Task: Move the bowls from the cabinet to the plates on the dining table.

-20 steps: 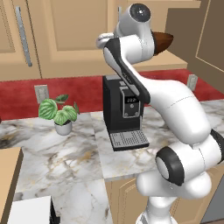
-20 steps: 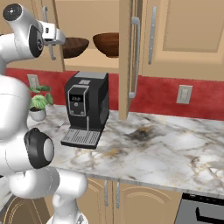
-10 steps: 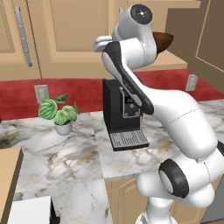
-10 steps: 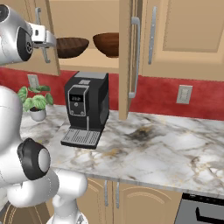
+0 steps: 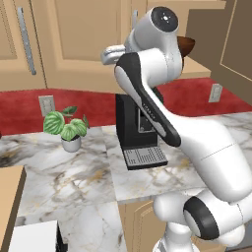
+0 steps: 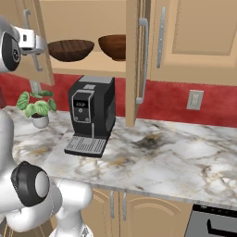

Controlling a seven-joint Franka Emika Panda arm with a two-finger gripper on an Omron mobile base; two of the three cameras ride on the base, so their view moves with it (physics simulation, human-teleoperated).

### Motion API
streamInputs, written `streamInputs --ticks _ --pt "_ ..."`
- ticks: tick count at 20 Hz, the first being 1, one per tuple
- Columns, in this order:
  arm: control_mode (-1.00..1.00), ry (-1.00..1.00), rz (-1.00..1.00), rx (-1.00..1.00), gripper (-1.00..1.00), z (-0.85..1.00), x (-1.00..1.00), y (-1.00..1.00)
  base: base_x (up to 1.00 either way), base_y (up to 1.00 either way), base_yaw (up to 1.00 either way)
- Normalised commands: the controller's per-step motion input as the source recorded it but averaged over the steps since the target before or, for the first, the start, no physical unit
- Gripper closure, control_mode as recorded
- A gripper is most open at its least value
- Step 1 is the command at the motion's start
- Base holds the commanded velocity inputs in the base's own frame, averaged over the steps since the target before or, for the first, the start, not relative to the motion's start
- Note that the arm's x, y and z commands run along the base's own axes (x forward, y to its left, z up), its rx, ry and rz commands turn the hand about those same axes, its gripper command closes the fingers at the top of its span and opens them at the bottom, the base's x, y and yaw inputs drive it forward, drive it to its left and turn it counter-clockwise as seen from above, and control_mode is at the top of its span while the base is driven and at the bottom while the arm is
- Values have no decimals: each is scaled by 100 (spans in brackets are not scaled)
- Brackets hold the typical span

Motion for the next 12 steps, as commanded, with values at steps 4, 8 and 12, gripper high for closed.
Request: streamInputs --ticks 4,8,12 --pt "-100 -1 6 0 100 0 -77 49 0 0 0" --pt "-100 -1 7 0 100 0 -76 41 0 0 0" --pt "-100 0 7 0 100 0 -73 39 0 0 0"
